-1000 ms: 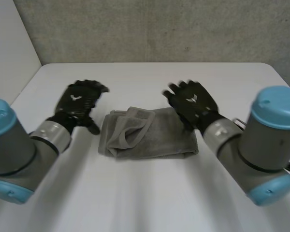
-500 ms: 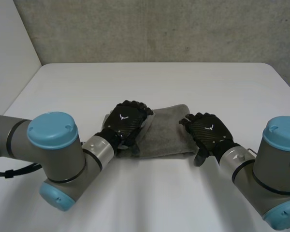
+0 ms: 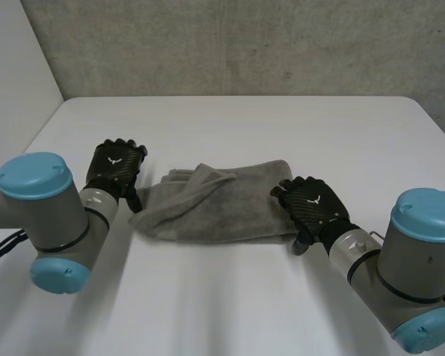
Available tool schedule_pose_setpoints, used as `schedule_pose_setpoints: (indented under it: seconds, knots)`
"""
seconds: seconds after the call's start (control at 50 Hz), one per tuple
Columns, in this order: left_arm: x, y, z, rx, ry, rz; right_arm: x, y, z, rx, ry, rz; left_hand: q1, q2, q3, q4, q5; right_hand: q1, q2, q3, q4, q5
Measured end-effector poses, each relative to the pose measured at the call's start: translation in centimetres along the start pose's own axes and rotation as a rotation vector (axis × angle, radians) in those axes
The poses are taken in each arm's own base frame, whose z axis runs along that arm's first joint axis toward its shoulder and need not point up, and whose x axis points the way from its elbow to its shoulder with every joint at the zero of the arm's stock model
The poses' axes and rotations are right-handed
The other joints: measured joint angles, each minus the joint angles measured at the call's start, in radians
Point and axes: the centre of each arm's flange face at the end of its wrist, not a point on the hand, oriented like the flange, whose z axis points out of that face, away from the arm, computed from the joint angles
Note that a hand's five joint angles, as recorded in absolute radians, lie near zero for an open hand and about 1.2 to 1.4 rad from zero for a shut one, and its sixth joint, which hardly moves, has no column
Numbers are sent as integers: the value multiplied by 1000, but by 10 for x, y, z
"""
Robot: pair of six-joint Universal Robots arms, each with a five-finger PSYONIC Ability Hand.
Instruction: Fold the towel.
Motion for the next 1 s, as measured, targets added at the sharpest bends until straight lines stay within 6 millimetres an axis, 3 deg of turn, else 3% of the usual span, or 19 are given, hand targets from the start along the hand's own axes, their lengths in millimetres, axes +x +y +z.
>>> schedule_pose_setpoints:
  seconds: [0.18,0.36,0.6,0.8,1.0]
  knots:
    - [14,-10,-18,28,40,-29,-1,1,4,44,0,-10,0,0,0,0,-2,211,223,0,0,213]
    - [31,-18,-30,55,105,-52,-3,6,8,50,-14,-13,0,0,0,0,-2,224,228,0,0,221]
    - [54,-39,-31,112,245,-178,-1,6,8,44,-6,-12,0,0,0,0,0,224,228,0,0,221]
    - [70,-25,-30,71,327,-199,-1,5,8,42,-6,-13,0,0,0,0,0,224,228,0,0,220]
    - [76,-6,-8,46,314,-153,-1,6,8,42,-8,-22,0,0,0,0,0,224,228,0,0,220]
